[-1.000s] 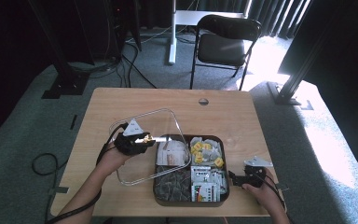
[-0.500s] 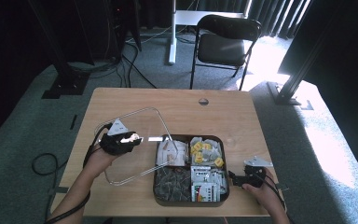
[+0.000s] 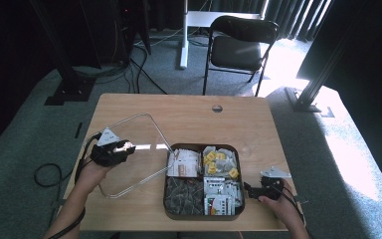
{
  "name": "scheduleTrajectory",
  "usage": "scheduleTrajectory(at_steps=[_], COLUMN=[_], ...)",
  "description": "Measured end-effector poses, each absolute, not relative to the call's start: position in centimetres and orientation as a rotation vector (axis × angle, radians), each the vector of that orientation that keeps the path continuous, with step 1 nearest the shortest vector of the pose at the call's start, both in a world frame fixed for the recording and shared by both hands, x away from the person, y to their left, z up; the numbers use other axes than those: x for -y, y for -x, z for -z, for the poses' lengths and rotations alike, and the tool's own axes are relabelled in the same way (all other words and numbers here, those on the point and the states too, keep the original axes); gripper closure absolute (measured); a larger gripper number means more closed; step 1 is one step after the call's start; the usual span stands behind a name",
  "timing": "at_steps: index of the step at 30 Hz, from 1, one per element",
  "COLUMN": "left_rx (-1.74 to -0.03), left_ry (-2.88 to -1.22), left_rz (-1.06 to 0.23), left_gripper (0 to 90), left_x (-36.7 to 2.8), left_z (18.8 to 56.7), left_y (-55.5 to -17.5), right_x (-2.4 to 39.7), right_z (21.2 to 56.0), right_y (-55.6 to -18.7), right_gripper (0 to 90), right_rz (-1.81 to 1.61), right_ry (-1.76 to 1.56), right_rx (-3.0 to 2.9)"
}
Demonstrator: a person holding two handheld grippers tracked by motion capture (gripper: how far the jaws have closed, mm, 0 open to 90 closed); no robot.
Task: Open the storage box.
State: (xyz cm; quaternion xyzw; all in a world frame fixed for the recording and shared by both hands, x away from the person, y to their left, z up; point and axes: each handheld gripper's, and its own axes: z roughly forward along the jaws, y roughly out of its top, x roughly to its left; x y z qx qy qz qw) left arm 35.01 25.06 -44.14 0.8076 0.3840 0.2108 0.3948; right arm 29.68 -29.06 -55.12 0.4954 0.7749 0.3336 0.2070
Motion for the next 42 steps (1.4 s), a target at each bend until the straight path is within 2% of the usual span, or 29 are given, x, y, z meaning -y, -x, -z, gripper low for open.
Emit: scheduleTrajectory(at_steps=[13,32,42], left_rx=[-1.056,-1.202,-1.236], left_ry=[-2.017,-1.928,-1.943], left_rz=[-0.589,-0.653,-0.649], left_gripper=[59.0,58.9,58.9], left_x=[-27.5,-27.0,-27.1], left_z=[45.5,50.6,52.0], left_y=[-34.8,-36.7,-37.5], right_x=[29.1,29.1,29.1], right_z=[55.1,55.1,55.1], right_y=[-29.7,-29.7,-29.7], right_gripper=[10.7,10.7,10.7], right_rz=[-0.929,-0.93,-0.93], right_ry=[-1.38,-1.38,-1.379], right_rx=[-2.158,-2.158,-2.158])
